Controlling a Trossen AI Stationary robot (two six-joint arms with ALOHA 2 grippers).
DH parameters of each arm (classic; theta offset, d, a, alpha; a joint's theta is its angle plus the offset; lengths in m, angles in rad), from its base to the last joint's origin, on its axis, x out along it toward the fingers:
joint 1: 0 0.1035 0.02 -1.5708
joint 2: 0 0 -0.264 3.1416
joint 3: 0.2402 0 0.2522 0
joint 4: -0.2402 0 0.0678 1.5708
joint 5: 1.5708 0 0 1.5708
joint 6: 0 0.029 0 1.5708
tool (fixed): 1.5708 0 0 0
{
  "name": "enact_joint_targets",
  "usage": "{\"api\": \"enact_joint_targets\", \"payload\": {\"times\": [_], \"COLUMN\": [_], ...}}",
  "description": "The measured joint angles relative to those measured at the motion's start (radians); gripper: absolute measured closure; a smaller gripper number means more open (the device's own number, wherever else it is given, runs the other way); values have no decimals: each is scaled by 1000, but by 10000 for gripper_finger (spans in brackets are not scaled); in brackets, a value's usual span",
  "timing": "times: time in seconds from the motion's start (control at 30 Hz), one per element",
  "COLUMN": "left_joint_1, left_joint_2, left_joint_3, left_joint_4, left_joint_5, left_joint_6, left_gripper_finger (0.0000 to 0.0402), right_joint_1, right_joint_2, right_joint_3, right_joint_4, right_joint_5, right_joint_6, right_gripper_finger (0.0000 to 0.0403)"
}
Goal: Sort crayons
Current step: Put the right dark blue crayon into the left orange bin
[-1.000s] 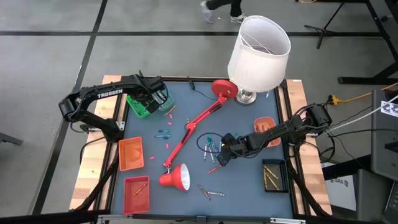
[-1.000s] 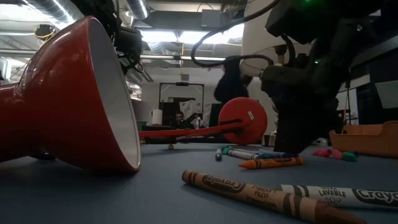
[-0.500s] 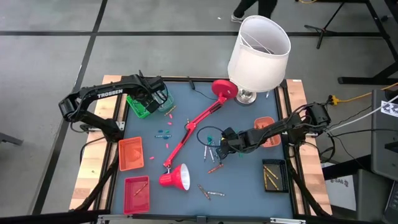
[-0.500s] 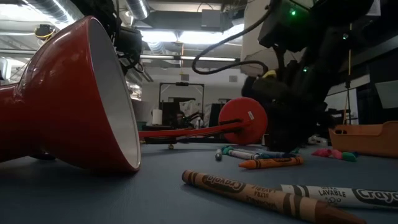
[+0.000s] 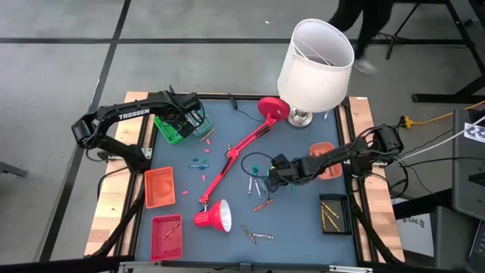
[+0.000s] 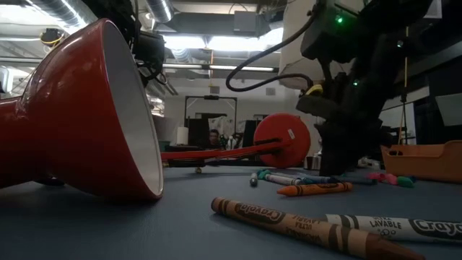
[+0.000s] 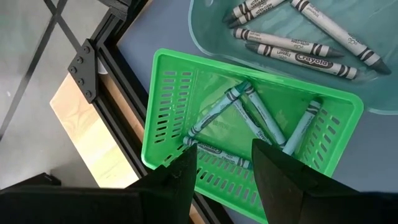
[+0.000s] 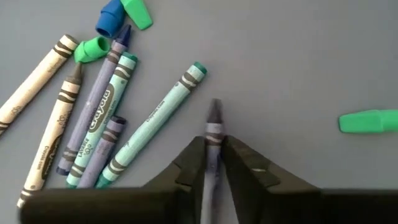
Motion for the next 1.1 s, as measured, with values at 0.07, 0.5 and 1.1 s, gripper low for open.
{"api": "enact_joint_targets", "payload": {"times": [0.07, 0.5, 1.1], "left_joint_1": [0, -94, -313], "left_joint_2": [0, 0, 0], "left_joint_3": [0, 0, 0], "left_joint_4": [2, 160, 408], "left_joint_5": [0, 147, 444], "left_joint_6": [0, 129, 360], "left_gripper_finger": [266, 266, 266], "right_joint_1": [0, 1, -84], "right_joint_2": [0, -5, -108], "right_joint_3": [0, 0, -3], "right_joint_4": [1, 8, 348], "right_joint_5": [-6, -10, 31], "right_joint_6": [0, -5, -377], "right_gripper_finger": [363, 380, 378]}}
